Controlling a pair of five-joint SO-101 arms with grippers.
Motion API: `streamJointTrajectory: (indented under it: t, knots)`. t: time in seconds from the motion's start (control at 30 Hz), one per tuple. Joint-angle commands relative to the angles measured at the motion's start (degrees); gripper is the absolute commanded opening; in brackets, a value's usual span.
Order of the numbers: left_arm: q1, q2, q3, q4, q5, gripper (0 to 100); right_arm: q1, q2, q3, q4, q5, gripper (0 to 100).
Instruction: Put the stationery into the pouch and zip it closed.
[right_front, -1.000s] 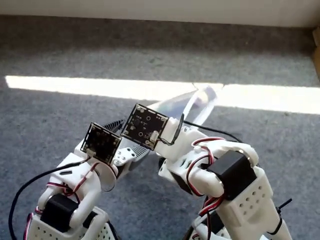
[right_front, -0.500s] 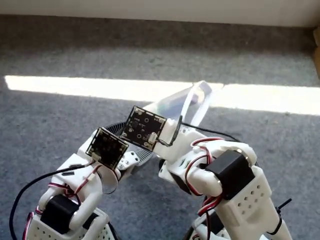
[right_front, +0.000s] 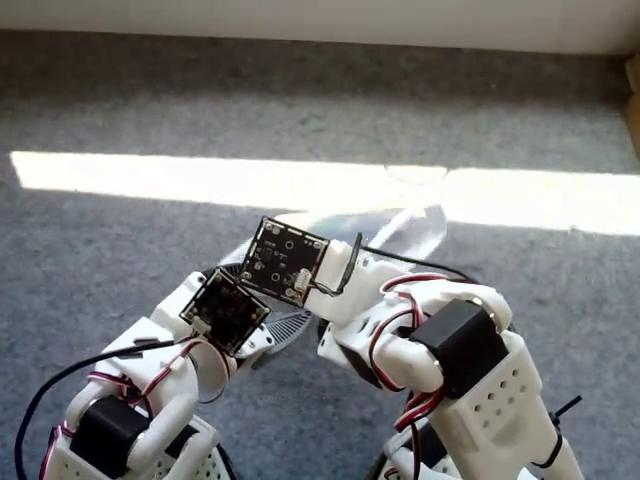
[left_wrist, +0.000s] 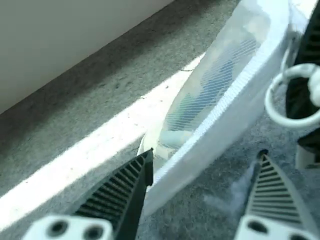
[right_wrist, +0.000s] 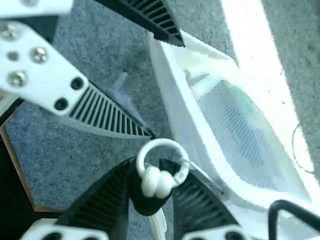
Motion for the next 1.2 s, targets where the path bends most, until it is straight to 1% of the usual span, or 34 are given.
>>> streamJointTrajectory:
  t: [0.0,0.13,0.2,0.33,0.47,0.63,0.83,0.97,1.03,1.17]
  knots:
    - [2.68,0.4,0.31,-2.11,-2.64,30,-0.48,-0.92,-0.04,0.75,0.62,0.4]
    - [3.03,0.31,6.73,-11.96,-2.64,30,-0.48,-0.92,-0.04,0.75,0.62,0.4]
    - [2.95,0.04,8.04,-14.59,-2.64,30,-0.48,-0.92,0.04,0.75,0.7,0.4]
    - [2.86,0.04,6.46,-14.59,-3.87,30,-0.48,-0.92,0.13,0.84,0.7,0.4]
    - [0.92,0.04,5.58,-15.82,-5.54,30,-0.48,-0.92,0.13,0.92,0.7,0.4]
    - [1.45,0.04,5.67,-16.53,-9.49,30,-0.48,-0.92,0.57,0.92,0.62,0.4]
    - [2.15,0.04,8.04,-22.77,-9.49,30,-0.57,-3.12,3.65,0.75,0.79,0.4]
    - [3.3,0.04,12.7,-28.13,-9.49,30,-3.82,-9.63,3.82,0.84,0.62,0.4]
    - [3.3,0.04,13.67,-29.54,-9.49,30,-4.44,-12.0,4.53,0.92,0.62,0.4]
    - [3.21,0.04,12.88,-29.8,-9.58,30,-4.44,-12.26,7.78,0.75,0.62,0.4]
